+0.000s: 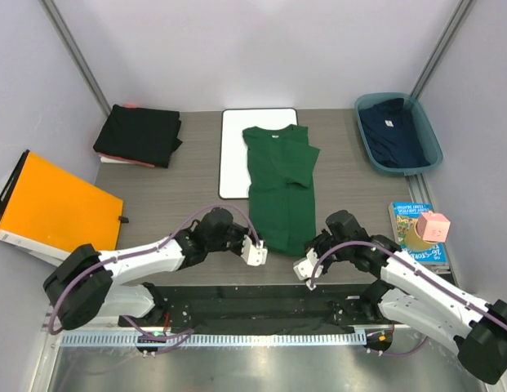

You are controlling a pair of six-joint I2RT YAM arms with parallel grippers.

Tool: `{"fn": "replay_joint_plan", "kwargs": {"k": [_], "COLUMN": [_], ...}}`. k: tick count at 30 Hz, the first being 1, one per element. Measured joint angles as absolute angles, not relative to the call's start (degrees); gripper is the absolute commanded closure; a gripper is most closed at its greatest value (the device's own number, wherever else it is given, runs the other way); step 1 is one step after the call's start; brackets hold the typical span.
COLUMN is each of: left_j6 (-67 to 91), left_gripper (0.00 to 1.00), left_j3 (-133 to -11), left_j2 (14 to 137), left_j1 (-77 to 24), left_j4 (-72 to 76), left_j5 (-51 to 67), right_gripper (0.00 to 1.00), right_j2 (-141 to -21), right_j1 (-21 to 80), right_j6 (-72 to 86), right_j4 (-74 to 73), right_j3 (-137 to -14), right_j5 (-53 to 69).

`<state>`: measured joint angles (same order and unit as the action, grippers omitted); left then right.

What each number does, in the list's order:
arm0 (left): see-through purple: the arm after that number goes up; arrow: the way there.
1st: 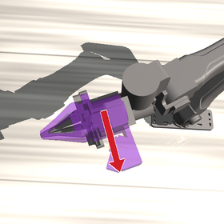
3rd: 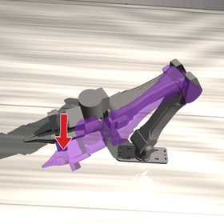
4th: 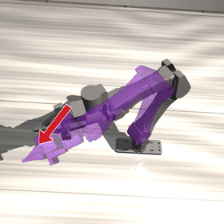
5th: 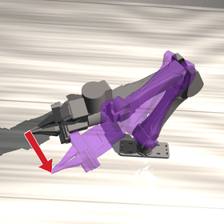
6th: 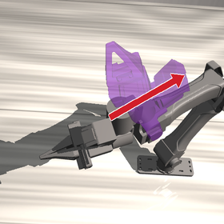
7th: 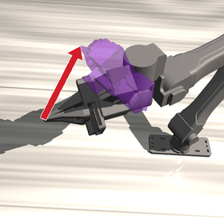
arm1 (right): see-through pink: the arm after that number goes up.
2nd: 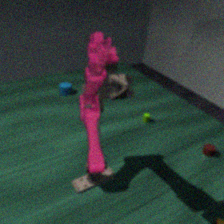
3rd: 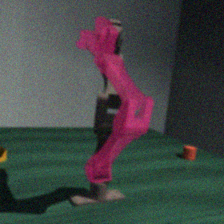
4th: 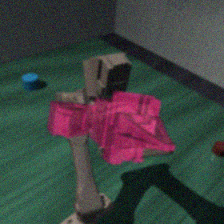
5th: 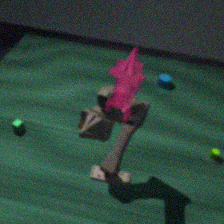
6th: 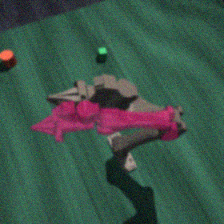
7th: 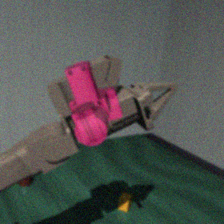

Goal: Fold and stack the t-shirts
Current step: Fold the folded rectangular tshirt in 1/3 of the way

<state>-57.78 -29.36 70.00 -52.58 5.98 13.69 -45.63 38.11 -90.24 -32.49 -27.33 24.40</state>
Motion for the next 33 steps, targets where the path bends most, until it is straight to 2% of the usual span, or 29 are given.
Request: {"fn": "replay_joint_plan", "kwargs": {"k": [10, 23, 33], "left_j6": [-60.5, -62.2, -63.5], "left_gripper": [0.98, 0.96, 0.95], "left_j3": [-37.4, -45.0, -50.6], "left_j2": [82.5, 90.8, 98.0], "left_j1": [-42.3, -37.7, -35.2], "left_j4": [11.4, 14.4, 15.7], "left_j5": [17.5, 20.3, 21.1], "right_gripper": [0.99, 0.99, 0.99], "right_j2": [-56.0, -72.6, -78.5], "right_j1": [31.9, 24.4, 23.8], "right_j6": [-86.0, -84.8, -83.0], "right_j4": [-18.1, -3.6, 5.0], "right_j3": [-28.5, -33.8, -34.3], "right_j5": [19.8, 19.0, 17.8]}}
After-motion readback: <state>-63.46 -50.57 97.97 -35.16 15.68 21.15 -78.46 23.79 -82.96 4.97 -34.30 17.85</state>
